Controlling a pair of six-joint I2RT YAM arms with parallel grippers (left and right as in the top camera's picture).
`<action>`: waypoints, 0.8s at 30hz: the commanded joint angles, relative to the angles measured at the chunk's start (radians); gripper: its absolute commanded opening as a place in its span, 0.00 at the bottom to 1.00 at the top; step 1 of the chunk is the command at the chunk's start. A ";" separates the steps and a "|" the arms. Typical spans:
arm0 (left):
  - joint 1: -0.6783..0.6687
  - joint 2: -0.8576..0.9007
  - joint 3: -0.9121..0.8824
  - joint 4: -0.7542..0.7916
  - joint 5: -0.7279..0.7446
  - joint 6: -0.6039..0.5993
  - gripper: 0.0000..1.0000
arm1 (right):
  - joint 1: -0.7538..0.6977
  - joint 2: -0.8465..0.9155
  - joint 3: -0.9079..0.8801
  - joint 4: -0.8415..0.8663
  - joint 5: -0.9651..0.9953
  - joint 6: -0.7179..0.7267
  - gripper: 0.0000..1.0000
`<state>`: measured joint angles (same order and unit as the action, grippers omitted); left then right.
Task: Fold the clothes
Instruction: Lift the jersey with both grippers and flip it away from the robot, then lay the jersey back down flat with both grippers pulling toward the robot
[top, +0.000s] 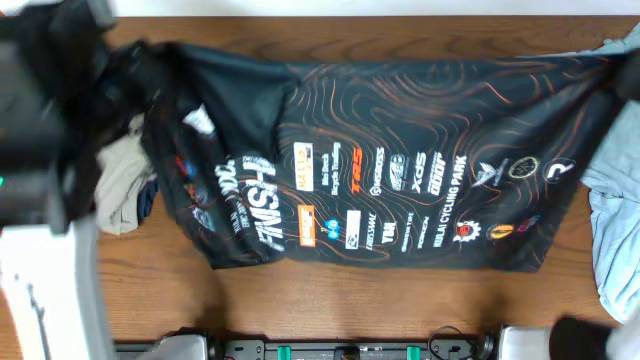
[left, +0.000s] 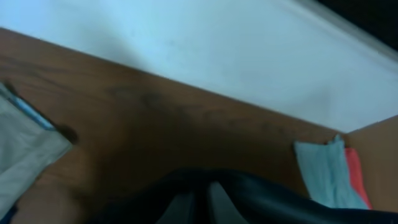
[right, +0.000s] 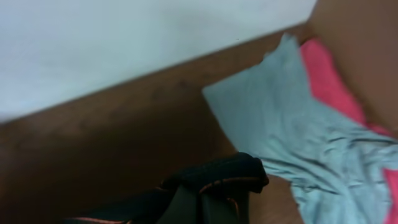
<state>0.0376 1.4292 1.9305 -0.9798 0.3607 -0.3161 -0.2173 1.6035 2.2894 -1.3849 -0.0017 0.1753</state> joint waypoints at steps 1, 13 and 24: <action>-0.011 0.110 0.006 0.073 -0.005 0.009 0.06 | -0.010 0.101 0.001 0.046 -0.034 0.003 0.01; 0.008 0.251 0.041 0.742 -0.013 -0.152 0.06 | -0.027 0.235 0.027 0.564 -0.130 0.159 0.01; 0.078 0.223 0.169 0.623 0.160 -0.211 0.06 | -0.106 0.137 0.083 0.368 0.073 0.122 0.01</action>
<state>0.0715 1.6760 2.0792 -0.3004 0.4664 -0.5175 -0.2794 1.7611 2.3573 -0.9752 -0.0990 0.3096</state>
